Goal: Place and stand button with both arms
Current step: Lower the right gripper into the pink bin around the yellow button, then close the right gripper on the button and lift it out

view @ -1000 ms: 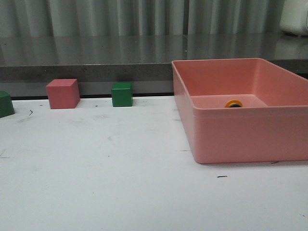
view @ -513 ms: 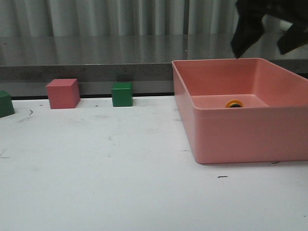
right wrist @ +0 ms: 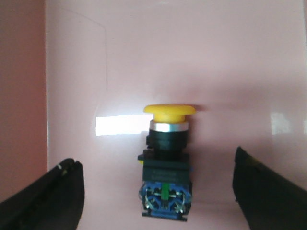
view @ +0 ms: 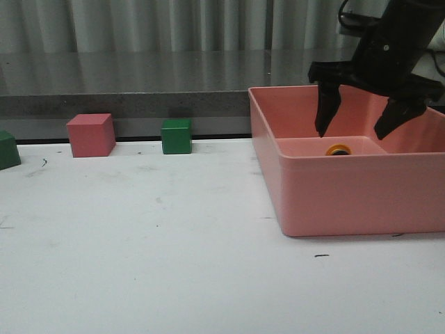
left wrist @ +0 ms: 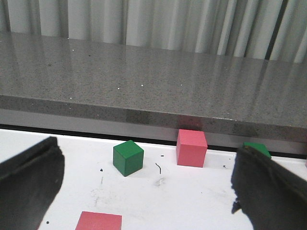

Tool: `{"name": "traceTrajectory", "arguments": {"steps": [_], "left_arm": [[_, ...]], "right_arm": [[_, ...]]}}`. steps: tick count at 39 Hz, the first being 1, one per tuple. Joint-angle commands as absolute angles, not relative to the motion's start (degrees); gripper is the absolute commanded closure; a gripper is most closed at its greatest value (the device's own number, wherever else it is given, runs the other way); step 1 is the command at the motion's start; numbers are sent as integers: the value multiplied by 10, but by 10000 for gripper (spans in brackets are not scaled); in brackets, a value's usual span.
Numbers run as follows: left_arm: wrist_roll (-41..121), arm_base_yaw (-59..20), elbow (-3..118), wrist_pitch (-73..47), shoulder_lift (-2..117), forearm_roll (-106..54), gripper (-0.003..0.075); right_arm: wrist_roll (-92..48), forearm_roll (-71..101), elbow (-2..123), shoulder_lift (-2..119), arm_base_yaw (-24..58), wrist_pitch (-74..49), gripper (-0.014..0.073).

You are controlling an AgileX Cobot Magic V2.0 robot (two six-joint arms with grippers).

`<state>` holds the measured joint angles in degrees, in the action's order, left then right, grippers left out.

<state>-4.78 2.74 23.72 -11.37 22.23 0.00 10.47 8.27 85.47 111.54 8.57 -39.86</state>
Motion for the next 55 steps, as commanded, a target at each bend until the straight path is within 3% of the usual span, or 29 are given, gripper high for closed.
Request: {"name": "traceTrajectory", "arguments": {"steps": [1,8,30,34,43,55], "left_arm": [[-50,27,260,-66,230,-4,40],[-50,27,260,-66,230,-4,40],[-50,27,260,-66,230,-4,40],[-50,27,260,-66,230,-4,40],[-50,27,260,-66,230,-4,40],[-50,27,260,-66,230,-4,40]], "right_arm": [[109,75,908,1120,84,-404,-48],[165,12,941,1157,84,-439,-48],[166,5,942,1189,110,-444,-46],[166,5,945,1189,110,-452,21],[166,4,945,1187,110,-460,326],[166,4,947,1136,110,-463,338]]}}
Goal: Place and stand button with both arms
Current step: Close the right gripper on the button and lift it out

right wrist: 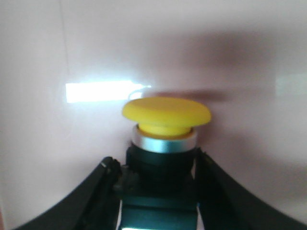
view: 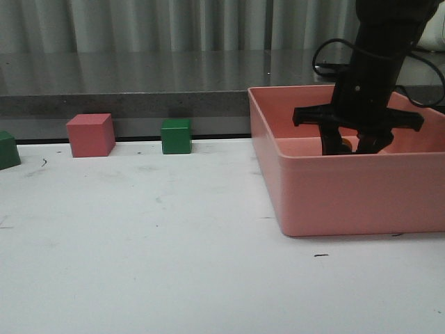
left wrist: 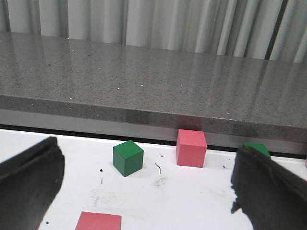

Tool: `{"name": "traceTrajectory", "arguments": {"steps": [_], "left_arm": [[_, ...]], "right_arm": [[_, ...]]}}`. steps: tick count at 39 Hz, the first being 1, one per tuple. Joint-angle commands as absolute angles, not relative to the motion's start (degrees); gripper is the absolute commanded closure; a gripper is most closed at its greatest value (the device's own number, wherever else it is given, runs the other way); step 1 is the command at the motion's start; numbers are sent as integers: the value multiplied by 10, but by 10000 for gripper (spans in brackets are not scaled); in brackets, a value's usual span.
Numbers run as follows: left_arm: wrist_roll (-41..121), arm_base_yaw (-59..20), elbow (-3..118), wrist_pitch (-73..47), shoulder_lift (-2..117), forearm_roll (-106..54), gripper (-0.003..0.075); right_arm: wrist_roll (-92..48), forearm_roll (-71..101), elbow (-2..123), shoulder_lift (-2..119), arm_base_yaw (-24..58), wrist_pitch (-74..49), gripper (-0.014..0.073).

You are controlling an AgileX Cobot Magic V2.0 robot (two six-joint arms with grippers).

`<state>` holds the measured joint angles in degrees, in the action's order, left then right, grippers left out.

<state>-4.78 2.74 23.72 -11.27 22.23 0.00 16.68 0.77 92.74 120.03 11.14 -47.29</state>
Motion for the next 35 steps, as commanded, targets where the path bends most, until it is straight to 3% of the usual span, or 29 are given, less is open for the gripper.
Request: {"name": "traceTrajectory", "arguments": {"steps": [1,13,25,35], "left_arm": [[-50,27,260,-66,230,-4,40],[-50,27,260,-66,230,-4,40],[-50,27,260,-66,230,-4,40],[-50,27,260,-66,230,-4,40]], "right_arm": [[166,4,947,1129,110,-463,338],[166,6,959,1029,137,-502,338],[157,6,1053,1023,289,-531,338],[157,21,1132,1104,399,-547,338]]}}
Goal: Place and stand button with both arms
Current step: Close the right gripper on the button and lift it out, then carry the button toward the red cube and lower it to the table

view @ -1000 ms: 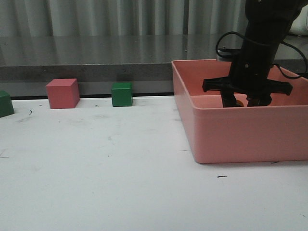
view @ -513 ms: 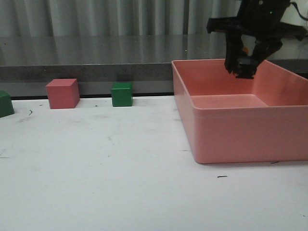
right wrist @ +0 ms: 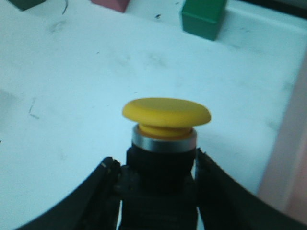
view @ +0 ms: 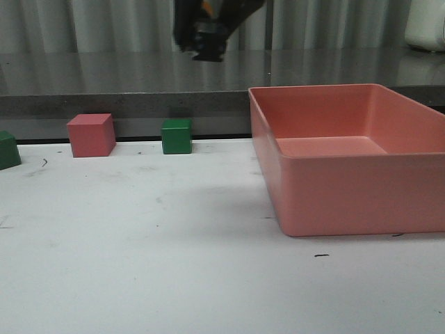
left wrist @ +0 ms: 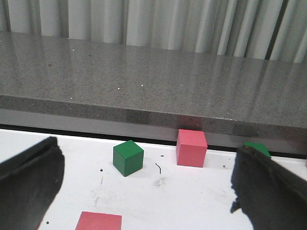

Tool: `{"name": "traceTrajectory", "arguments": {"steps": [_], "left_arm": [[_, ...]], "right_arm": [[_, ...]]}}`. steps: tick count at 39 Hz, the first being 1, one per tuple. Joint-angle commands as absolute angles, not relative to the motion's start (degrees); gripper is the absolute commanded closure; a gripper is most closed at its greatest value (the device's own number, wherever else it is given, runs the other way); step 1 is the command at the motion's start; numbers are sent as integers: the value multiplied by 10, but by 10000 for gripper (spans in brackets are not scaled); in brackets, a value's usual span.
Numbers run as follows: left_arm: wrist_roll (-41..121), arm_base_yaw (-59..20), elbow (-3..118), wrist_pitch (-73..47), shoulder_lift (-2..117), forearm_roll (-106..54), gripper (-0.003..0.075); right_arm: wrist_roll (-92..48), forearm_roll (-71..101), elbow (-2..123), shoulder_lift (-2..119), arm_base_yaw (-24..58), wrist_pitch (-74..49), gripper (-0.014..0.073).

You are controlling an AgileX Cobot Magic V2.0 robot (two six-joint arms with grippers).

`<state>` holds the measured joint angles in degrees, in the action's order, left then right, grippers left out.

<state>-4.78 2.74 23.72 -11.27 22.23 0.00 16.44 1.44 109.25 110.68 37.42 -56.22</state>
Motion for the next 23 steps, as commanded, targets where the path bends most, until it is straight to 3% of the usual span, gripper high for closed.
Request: {"name": "traceTrajectory", "arguments": {"steps": [1,14,23], "left_arm": [[-50,27,260,-66,230,-4,40],[-50,27,260,-66,230,-4,40],[-50,27,260,-66,230,-4,40]], "right_arm": [[157,21,1143,1116,407,-549,338],[199,45,1306,1285,457,-628,338],[258,45,1320,1349,455,-635,338]]}}
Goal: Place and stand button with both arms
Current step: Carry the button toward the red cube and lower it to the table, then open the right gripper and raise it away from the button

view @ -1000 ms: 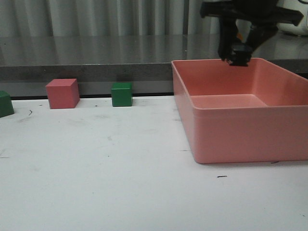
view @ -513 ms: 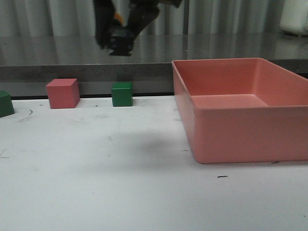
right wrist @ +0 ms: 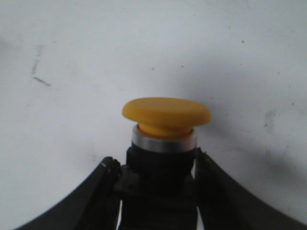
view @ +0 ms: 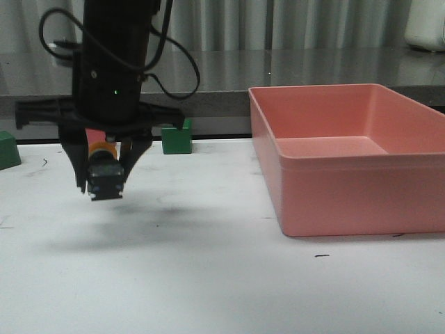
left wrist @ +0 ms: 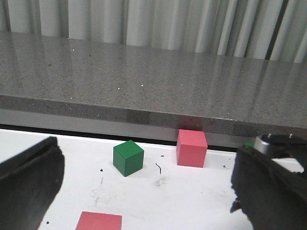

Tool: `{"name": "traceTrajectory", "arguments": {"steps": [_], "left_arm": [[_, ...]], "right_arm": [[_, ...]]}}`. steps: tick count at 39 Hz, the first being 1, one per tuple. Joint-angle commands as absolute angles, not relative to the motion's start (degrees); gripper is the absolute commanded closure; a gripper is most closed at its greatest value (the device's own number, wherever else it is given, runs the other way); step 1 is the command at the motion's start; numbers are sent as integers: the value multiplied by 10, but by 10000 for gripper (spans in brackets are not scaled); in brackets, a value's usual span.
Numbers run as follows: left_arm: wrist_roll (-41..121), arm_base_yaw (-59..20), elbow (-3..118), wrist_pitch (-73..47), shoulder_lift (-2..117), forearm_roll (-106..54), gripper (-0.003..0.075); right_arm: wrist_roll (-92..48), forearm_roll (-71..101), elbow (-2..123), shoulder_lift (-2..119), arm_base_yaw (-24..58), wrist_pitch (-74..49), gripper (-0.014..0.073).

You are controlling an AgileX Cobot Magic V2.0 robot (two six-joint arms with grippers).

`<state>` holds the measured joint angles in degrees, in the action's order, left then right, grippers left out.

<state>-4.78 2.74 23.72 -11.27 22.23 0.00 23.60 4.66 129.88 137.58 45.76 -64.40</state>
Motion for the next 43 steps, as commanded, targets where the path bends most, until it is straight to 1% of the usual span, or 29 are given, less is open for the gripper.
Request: {"name": "traceTrajectory", "arguments": {"steps": [1,18,21,25,27,29,32,34,36,38,39,41,43], "left_arm": [[-50,27,260,-66,230,-4,40],[-50,27,259,-66,230,-4,40],[-50,27,259,-66,230,-4,40],[-50,27,259,-66,230,-4,40],[-50,27,259,-66,230,-4,40],[-50,27,259,-66,230,-4,40],[-50,27,259,-66,230,-4,40],[-50,27,259,-66,230,-4,40],[-50,27,259,-66,230,-4,40],[-50,27,259,-66,230,-4,40],[-50,27,259,-66,230,-4,40],[-50,27,259,-66,230,-4,40],[-50,27,259,-66,230,-4,40]], "right_arm": [[263,45,1320,1354,455,-636,338],[268,45,1320,1386,455,-644,328],[268,45,1321,1381,455,-644,261],[268,45,1331,1376,455,-650,85],[266,45,1340,1370,455,-659,29],[258,45,1353,1366,455,-671,6],[243,45,1380,1357,455,-700,6],[232,45,1401,1352,455,-720,10],[223,45,1423,1347,455,-742,36],[213,44,1447,1344,455,-761,95],[208,44,1457,1344,455,-769,130],[200,44,1475,1342,455,-769,232],[199,44,1487,1339,455,-769,364]]}}
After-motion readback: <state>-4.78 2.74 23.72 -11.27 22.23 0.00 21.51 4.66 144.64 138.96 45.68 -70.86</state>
